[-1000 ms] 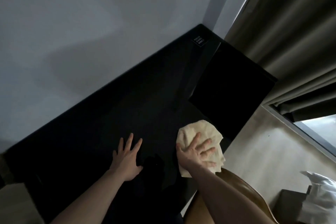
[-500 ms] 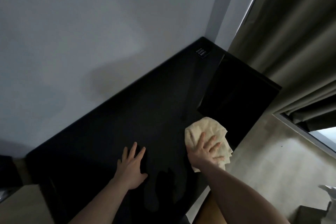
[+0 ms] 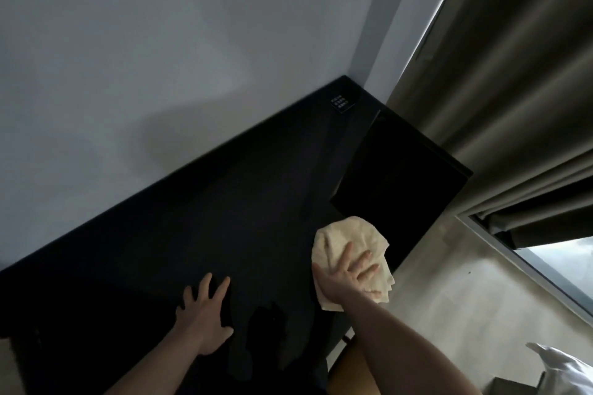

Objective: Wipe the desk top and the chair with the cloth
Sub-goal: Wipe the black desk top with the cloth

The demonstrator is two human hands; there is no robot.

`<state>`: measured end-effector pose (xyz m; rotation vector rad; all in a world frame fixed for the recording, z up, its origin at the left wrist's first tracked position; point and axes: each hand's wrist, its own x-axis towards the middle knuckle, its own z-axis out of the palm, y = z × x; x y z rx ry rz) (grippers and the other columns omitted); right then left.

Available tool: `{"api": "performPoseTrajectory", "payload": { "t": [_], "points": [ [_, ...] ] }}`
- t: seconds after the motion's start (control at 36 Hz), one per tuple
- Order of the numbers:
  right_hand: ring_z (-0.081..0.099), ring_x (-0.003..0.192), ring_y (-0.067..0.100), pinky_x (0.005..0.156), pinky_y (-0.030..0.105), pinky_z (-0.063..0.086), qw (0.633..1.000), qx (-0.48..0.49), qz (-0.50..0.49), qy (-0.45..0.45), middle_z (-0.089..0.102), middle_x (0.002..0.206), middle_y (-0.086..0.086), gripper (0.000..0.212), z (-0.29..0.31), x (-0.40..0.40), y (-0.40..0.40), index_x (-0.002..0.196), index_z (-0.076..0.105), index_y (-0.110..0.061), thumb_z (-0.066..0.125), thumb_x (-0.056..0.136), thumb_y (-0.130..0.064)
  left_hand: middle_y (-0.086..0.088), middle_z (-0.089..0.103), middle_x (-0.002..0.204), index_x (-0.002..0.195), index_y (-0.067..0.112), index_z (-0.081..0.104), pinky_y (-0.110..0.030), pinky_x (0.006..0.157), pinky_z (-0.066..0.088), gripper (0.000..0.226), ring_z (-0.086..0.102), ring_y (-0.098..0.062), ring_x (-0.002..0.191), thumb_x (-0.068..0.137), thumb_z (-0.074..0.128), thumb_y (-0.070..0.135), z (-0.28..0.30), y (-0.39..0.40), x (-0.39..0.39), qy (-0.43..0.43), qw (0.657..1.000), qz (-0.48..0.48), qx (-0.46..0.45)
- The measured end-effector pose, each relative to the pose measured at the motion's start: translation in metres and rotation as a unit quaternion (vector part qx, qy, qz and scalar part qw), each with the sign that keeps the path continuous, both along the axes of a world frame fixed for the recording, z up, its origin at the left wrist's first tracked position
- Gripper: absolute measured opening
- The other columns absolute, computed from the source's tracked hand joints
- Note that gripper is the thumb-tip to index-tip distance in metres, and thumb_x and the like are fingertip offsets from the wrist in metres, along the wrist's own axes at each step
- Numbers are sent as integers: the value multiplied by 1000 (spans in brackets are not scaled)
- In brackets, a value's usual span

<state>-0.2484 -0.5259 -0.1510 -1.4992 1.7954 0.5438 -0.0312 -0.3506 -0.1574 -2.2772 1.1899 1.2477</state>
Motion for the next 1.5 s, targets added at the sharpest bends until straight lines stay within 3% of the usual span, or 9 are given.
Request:
{"api": "performPoseTrajectory", "payload": {
  "t": [0.17, 0.31, 0.47, 0.64, 0.81, 0.97, 1.14, 1.5],
  "points": [
    [-33, 147, 40, 112, 78, -4, 1000, -17, -2, 7, -44, 156, 8, 102, -3, -14, -64, 151, -32, -37, 30, 85, -86, -4, -21, 164, 158, 40, -13, -57, 122, 18, 99, -7, -48, 150, 91, 57, 59, -16, -40, 3, -21, 999, 22, -41],
    [-30, 148, 40, 110, 79, -4, 999, -40, -1, 18, -41, 158, 8, 102, -11, -27, -137, 151, -31, -37, 28, 85, -86, 1, -25, 165, 159, 36, -12, -58, 124, 8, 92, -18, -34, 153, 94, 47, 64, -19, -97, 4, -60, 994, -8, -91],
    [-33, 146, 40, 108, 79, -9, 998, -61, -8, 15, -41, 158, 6, 101, -23, -48, -230, 150, -30, -39, 28, 82, -87, 4, -30, 164, 158, 39, -16, -59, 124, 7, 89, -21, -34, 152, 96, 43, 65, -20, -202, -9, -72, 985, -38, -150],
    [-36, 145, 37, 106, 79, -13, 997, -72, -17, 18, -44, 156, 3, 100, -28, -72, -315, 149, -33, -40, 24, 82, -88, 8, -35, 161, 157, 42, -18, -64, 122, 5, 89, -25, -34, 151, 95, 41, 70, -22, -304, -26, -50, 987, -56, -145],
    [-31, 148, 36, 106, 80, -11, 995, -83, -14, 46, -37, 161, 2, 99, -33, -98, -391, 151, -28, -42, 21, 80, -91, 9, -38, 160, 154, 43, -23, -68, 120, 0, 89, -29, -34, 149, 93, 32, 76, -31, -370, -38, -50, 990, -62, -114],
    [-29, 149, 35, 105, 82, -11, 993, -106, -9, 53, -32, 163, 2, 99, -39, -121, -448, 154, -22, -43, 22, 79, -92, 8, -49, 153, 145, 45, -38, -72, 116, -7, 88, -40, -35, 143, 89, 17, 83, -44, -382, -43, -74, 990, -64, -97],
    [-23, 149, 36, 106, 81, -7, 988, -136, -26, 61, -26, 163, 0, 97, -43, -130, -479, 154, -19, -41, 20, 80, -90, 9, -54, 149, 142, 45, -41, -72, 115, -10, 86, -43, -35, 141, 89, 14, 83, -45, -384, -39, -76, 991, -74, -85],
    [-30, 148, 37, 107, 79, -13, 990, -127, 1, 58, -33, 163, 1, 79, -41, -117, -409, 153, -24, -42, 13, 91, -74, 5, -41, 158, 154, 41, -26, -62, 122, -1, 86, -32, -32, 148, 99, 36, 66, -27, -348, -33, -49, 991, -86, -85]
  ]
}}
